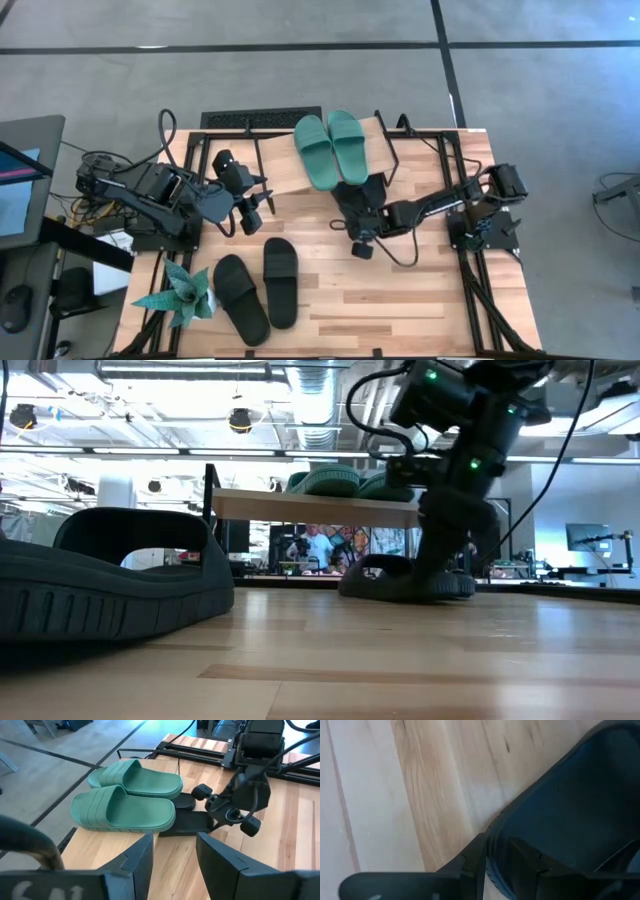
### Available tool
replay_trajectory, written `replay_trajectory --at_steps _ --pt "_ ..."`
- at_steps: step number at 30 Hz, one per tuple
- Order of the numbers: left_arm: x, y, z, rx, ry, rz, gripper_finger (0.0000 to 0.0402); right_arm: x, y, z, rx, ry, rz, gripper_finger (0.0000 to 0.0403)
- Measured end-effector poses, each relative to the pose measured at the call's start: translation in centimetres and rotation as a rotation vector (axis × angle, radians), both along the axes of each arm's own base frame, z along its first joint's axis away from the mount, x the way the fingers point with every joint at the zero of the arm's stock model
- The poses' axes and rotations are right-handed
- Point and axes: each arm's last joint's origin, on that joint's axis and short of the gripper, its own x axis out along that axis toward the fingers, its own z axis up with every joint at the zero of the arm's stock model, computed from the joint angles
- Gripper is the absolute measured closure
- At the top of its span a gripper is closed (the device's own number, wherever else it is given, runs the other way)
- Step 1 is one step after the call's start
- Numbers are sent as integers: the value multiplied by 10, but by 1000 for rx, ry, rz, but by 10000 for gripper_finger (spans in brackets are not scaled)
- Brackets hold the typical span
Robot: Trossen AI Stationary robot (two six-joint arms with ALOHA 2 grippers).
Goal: Pick and place slides into the shelf
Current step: Put the black slide under the shelf
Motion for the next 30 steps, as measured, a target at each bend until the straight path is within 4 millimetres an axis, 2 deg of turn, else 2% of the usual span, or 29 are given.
replay_trajectory --at_steps 16,30 --pt "-2 -5 -1 6 9 -22 262 12 -36 8 -3 -75 -77 337" --pt "-3 -5 -1 6 17 -16 262 15 -23 10 3 -108 -37 335"
